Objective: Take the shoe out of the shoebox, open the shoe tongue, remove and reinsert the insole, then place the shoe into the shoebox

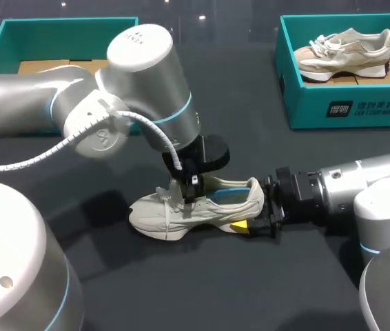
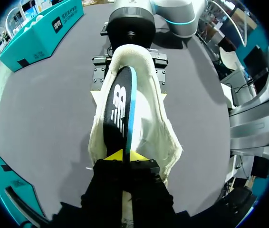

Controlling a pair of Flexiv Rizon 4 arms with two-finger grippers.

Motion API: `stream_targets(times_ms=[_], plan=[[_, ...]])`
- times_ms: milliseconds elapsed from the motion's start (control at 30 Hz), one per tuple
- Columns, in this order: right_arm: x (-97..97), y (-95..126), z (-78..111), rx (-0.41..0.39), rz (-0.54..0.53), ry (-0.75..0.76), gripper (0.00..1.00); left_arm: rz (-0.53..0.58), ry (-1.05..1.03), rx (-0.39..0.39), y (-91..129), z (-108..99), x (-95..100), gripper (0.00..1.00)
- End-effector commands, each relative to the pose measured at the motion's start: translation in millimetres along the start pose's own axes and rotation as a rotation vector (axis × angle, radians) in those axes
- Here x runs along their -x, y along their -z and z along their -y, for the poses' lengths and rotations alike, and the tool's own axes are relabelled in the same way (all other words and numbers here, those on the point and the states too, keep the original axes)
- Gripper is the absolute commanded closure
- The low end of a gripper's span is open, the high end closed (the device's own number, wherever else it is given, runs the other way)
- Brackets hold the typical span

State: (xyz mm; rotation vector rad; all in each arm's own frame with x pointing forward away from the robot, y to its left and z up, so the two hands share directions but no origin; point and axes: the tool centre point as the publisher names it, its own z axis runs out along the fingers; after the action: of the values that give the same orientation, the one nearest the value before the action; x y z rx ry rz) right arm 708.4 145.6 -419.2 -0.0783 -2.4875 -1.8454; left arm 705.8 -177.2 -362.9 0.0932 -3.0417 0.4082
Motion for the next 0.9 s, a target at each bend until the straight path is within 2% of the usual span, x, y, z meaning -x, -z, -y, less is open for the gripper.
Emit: stream_targets(times_ms=[33, 267, 400, 733, 900], plan=[[-1.7, -1.8, 2.7, -0.003, 0.000, 0.000, 1.00, 0.006, -0.005, -0.105, 9.7, -9.5, -4.7, 1.00], [-1.7, -1.8, 2.7, -0.003, 0.000, 0.000, 1.00, 0.030, 0.005, -0.180, 23.1, -7.4, -10.1, 1.00], [-1.7, -1.8, 2.7, -0.003, 0.000, 0.000, 1.00, 0.049, 0.009, -0.204, 31.6, 2.0, -6.9, 1.00], [-1.7, -1.8, 2.7, -0.003, 0.000, 0.000, 1.00, 0.087, 0.005, -0.190, 31.5, 45.2, 7.7, 1.00], [-1.7, -1.8, 2.7, -0.003, 0.000, 0.000, 1.00, 0.096, 0.010, -0.170, 26.0, 52.6, 9.2, 1.00]])
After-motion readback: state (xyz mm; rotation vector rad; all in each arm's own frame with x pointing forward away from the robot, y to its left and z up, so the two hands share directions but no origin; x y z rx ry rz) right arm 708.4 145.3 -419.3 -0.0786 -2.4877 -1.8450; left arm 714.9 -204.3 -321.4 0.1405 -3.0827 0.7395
